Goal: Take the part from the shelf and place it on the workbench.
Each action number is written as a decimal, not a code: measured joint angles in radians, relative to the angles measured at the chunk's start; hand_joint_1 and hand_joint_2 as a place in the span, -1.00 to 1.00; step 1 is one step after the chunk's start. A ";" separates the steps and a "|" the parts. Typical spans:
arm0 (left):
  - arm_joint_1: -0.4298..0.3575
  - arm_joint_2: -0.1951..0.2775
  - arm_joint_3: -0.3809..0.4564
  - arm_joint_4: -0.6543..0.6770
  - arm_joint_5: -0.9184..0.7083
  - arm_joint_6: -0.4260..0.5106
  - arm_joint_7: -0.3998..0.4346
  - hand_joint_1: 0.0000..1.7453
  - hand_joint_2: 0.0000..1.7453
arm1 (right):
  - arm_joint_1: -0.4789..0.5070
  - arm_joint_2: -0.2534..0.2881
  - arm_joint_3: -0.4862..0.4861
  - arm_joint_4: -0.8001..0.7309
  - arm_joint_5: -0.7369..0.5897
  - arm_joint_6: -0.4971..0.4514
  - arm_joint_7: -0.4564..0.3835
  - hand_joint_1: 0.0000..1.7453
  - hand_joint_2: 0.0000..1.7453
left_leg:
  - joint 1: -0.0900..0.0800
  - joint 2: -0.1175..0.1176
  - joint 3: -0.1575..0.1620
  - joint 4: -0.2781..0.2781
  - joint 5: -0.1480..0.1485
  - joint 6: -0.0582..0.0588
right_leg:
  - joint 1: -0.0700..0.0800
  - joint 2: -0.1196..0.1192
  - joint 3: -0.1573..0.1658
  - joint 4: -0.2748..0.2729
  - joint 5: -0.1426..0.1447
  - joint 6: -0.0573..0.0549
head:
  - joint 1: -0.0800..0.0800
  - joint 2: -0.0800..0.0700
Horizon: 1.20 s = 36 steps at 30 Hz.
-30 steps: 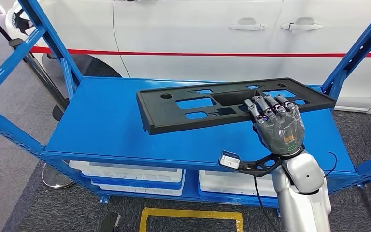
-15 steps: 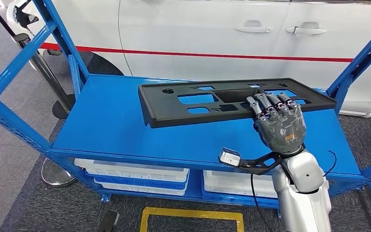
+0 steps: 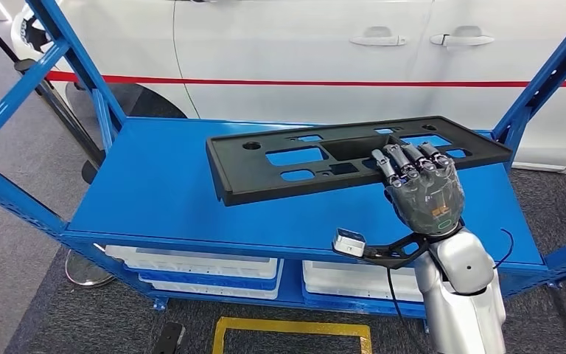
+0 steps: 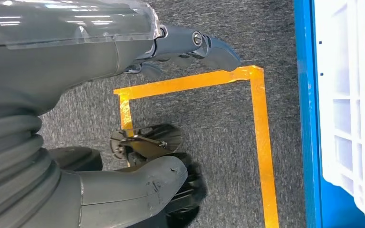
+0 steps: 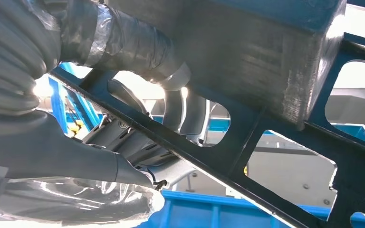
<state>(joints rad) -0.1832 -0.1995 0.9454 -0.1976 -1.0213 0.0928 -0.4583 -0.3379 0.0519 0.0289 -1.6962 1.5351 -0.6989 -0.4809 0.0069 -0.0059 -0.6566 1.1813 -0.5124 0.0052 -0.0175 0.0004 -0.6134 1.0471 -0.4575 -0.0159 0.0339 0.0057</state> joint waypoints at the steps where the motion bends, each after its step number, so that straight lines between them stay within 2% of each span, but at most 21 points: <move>1: 0.000 0.000 0.000 0.000 0.000 0.001 0.010 -1.00 1.00 | 0.000 0.005 0.001 -0.002 0.000 0.000 -0.008 1.00 1.00 | -0.002 0.000 0.004 -0.012 0.015 0.006 | 0.003 0.000 0.001 0.001 -0.001 0.000 | 0.000 0.000; 2: -0.001 0.000 0.000 0.000 -0.004 0.002 0.018 -1.00 1.00 | 0.000 0.011 0.001 -0.005 0.000 0.000 -0.013 1.00 1.00 | -0.005 0.000 0.039 -0.091 0.053 0.015 | 0.005 0.001 0.001 0.002 0.000 0.002 | 0.000 0.000; 3: -0.002 0.000 0.000 0.000 -0.008 0.003 0.028 -1.00 1.00 | 0.001 0.017 0.001 -0.008 0.000 0.000 -0.017 1.00 1.00 | -0.008 -0.001 0.056 -0.128 0.062 0.020 | 0.006 0.001 -0.001 0.002 0.001 0.006 | 0.000 0.000; 7: 0.002 -0.003 0.000 0.000 -0.013 0.008 0.070 -1.00 1.00 | 0.008 0.037 0.001 -0.020 0.000 0.000 -0.029 1.00 1.00 | -0.005 0.000 0.064 -0.163 0.074 0.032 | 0.005 -0.001 -0.005 0.006 -0.006 0.028 | 0.001 0.000; 9: 0.002 -0.006 -0.001 0.000 -0.013 0.009 0.077 -1.00 1.00 | 0.010 0.042 0.001 -0.023 0.000 0.000 -0.031 1.00 1.00 | -0.001 0.003 0.063 -0.175 0.086 0.041 | 0.005 0.000 -0.030 0.074 -0.066 0.035 | 0.001 0.000; 11: 0.001 -0.007 -0.001 0.000 -0.013 0.010 0.081 -1.00 1.00 | 0.015 0.046 0.001 -0.025 0.000 0.000 -0.037 1.00 1.00 | -0.003 0.004 0.053 -0.173 0.092 0.046 | 0.004 0.000 -0.071 0.191 -0.138 0.040 | 0.001 0.000; 12: 0.001 -0.008 0.000 0.000 -0.012 0.009 0.085 -1.00 1.00 | 0.019 0.048 0.001 -0.025 0.000 0.000 -0.041 1.00 1.00 | -0.003 0.004 0.047 -0.170 0.094 0.047 | 0.003 0.000 -0.082 0.233 -0.155 0.043 | 0.002 0.000; 14: 0.002 -0.009 0.000 0.000 -0.010 0.006 0.090 -1.00 1.00 | 0.028 0.055 0.001 -0.029 0.000 0.000 -0.049 1.00 1.00 | -0.003 0.004 0.034 -0.161 0.098 0.045 | -0.001 0.000 -0.056 0.217 -0.132 0.047 | 0.002 0.000; 16: 0.001 -0.012 -0.001 0.000 -0.009 0.002 0.092 -1.00 1.00 | 0.030 0.065 0.001 -0.036 0.000 0.000 -0.054 1.00 1.00 | -0.003 0.004 0.019 -0.148 0.101 0.040 | -0.005 -0.001 0.020 0.098 -0.086 0.049 | 0.001 0.000; 18: 0.000 -0.016 -0.001 0.000 -0.011 -0.003 0.094 -1.00 1.00 | 0.031 0.075 0.001 -0.042 0.000 0.000 -0.057 1.00 1.00 | -0.005 0.003 0.008 -0.137 0.106 0.030 | -0.002 0.002 0.063 0.020 -0.063 0.043 | 0.001 0.000; 21: 0.001 -0.017 -0.004 0.000 -0.013 -0.005 0.099 -1.00 1.00 | 0.033 0.087 0.001 -0.048 0.000 0.000 -0.062 1.00 1.00 | -0.005 0.001 -0.001 -0.136 0.118 0.010 | 0.000 0.005 0.052 0.009 -0.050 0.022 | 0.001 0.000; 22: 0.003 -0.017 -0.004 0.000 -0.013 -0.005 0.101 -1.00 1.00 | 0.032 0.092 0.001 -0.050 0.000 0.000 -0.062 1.00 1.00 | -0.004 0.000 -0.008 -0.129 0.107 0.002 | -0.001 0.004 0.044 0.007 -0.041 0.012 | 0.001 0.000; 24: 0.004 -0.017 -0.004 0.000 -0.011 -0.005 0.104 -1.00 1.00 | 0.032 0.101 0.001 -0.052 0.000 0.000 -0.062 1.00 1.00 | 0.000 0.001 -0.035 -0.066 0.039 -0.011 | -0.004 0.001 0.026 0.002 -0.022 -0.003 | 0.001 0.000; 26: 0.004 -0.017 -0.004 0.000 -0.009 -0.007 0.105 -1.00 1.00 | 0.034 0.106 0.001 -0.052 0.000 0.000 -0.065 1.00 1.00 | 0.003 0.001 -0.071 0.060 -0.051 -0.020 | -0.002 -0.002 0.003 0.003 -0.005 -0.008 | 0.000 0.000; 27: 0.004 -0.017 -0.004 0.000 -0.008 -0.008 0.105 -1.00 1.00 | 0.035 0.107 0.001 -0.052 0.000 0.000 -0.066 1.00 1.00 | 0.004 0.001 -0.079 0.115 -0.074 -0.022 | -0.001 -0.003 -0.009 0.004 0.004 -0.008 | 0.000 0.000; 28: 0.004 -0.017 -0.004 0.000 -0.008 -0.009 0.106 -1.00 1.00 | 0.037 0.108 0.001 -0.052 0.000 0.000 -0.068 1.00 1.00 | 0.004 0.001 -0.073 0.142 -0.075 -0.022 | 0.000 -0.004 -0.022 0.005 0.014 -0.008 | 0.000 0.000; 29: 0.004 -0.017 -0.004 0.000 -0.009 -0.009 0.106 -1.00 1.00 | 0.038 0.108 0.001 -0.052 0.000 0.000 -0.069 1.00 1.00 | 0.004 0.001 -0.048 0.132 -0.058 -0.020 | 0.001 -0.005 -0.034 0.006 0.023 -0.007 | 0.000 0.000; 31: 0.003 -0.017 -0.004 0.000 -0.009 -0.009 0.107 -1.00 1.00 | 0.039 0.109 0.001 -0.053 0.000 0.000 -0.069 1.00 1.00 | 0.002 0.001 0.050 0.014 -0.016 -0.008 | 0.002 -0.005 -0.052 0.006 0.039 -0.003 | 0.000 0.000; 33: 0.000 -0.015 -0.004 0.000 -0.009 -0.010 0.106 -1.00 1.00 | 0.039 0.110 0.000 -0.057 0.000 0.000 -0.069 1.00 1.00 | -0.004 0.000 0.142 -0.122 -0.011 0.006 | 0.004 -0.005 -0.060 0.004 0.056 0.005 | 0.000 0.000; 34: -0.001 -0.015 -0.005 0.000 -0.009 -0.010 0.106 -1.00 1.00 | 0.040 0.111 0.000 -0.059 0.000 0.000 -0.069 1.00 1.00 | -0.008 0.000 0.163 -0.159 -0.016 0.010 | 0.003 -0.006 -0.060 0.001 0.065 0.011 | 0.000 0.000; 36: 0.000 -0.014 -0.005 0.000 -0.009 -0.010 0.106 -1.00 1.00 | 0.040 0.112 0.000 -0.060 0.000 0.000 -0.069 1.00 1.00 | -0.010 0.000 0.161 -0.178 -0.002 0.017 | 0.002 -0.006 -0.059 -0.011 0.083 0.026 | 0.001 0.000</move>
<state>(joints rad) -0.1836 -0.2137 0.9407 -0.1980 -1.0300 0.0832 -0.3520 -0.2979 0.1641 0.0293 -1.7565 1.5351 -0.6991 -0.5502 -0.0027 -0.0058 -0.4959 1.0035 -0.5141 0.0226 -0.0151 -0.0056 -0.6728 1.0357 -0.3746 0.0097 0.0345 0.0057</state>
